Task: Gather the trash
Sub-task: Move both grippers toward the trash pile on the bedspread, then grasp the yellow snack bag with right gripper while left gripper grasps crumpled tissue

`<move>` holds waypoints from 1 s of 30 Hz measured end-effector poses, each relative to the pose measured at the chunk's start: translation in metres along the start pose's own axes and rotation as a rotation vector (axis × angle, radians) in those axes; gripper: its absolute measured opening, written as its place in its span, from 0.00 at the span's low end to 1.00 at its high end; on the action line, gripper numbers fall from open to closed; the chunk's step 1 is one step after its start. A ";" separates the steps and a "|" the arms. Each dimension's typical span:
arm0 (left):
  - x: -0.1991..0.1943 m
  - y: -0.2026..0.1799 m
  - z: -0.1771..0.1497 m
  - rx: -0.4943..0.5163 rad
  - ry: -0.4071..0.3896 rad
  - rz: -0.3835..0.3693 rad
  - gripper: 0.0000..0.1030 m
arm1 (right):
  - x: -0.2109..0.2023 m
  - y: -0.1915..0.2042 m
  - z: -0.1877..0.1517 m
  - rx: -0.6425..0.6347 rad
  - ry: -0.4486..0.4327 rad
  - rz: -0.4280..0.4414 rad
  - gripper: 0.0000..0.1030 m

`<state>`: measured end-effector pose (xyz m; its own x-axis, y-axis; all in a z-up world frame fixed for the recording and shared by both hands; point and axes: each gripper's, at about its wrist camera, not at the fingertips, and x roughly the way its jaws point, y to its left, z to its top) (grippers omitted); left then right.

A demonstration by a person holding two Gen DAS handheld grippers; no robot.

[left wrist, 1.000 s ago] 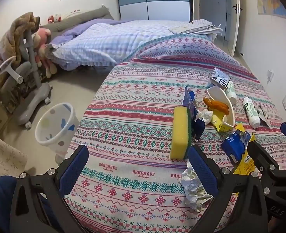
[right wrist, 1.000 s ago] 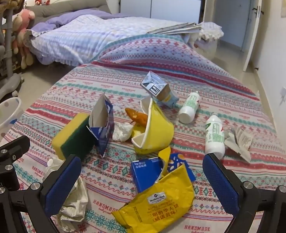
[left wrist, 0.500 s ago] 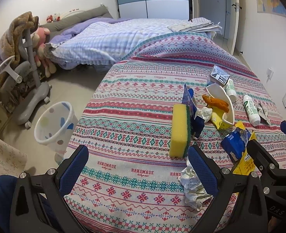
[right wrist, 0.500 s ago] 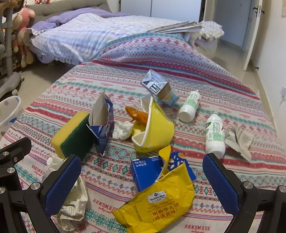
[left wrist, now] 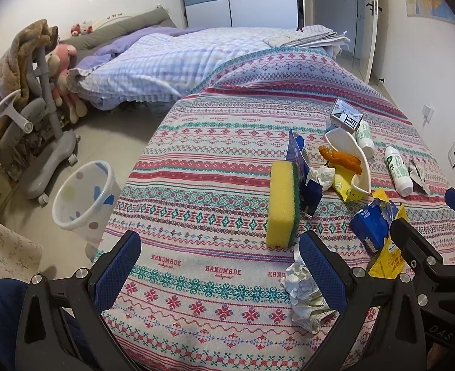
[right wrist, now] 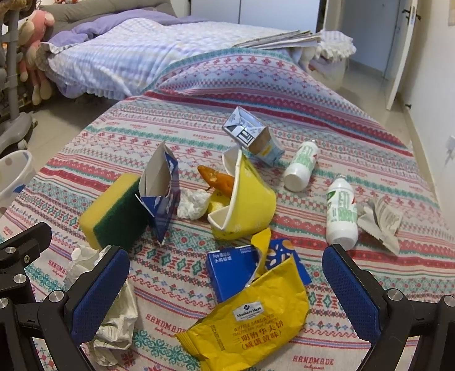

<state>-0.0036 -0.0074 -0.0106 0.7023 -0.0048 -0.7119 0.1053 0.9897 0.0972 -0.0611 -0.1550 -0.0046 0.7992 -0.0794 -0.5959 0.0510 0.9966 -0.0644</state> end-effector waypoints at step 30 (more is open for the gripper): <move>0.054 -0.050 -0.034 0.002 0.268 -0.323 0.70 | 0.052 -0.070 -0.032 0.446 0.355 0.146 0.99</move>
<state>0.0050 -0.0522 -0.0774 0.4252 -0.2776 -0.8615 0.2916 0.9431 -0.1600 -0.0424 -0.2297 -0.0569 0.5711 0.1340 -0.8099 0.2636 0.9044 0.3355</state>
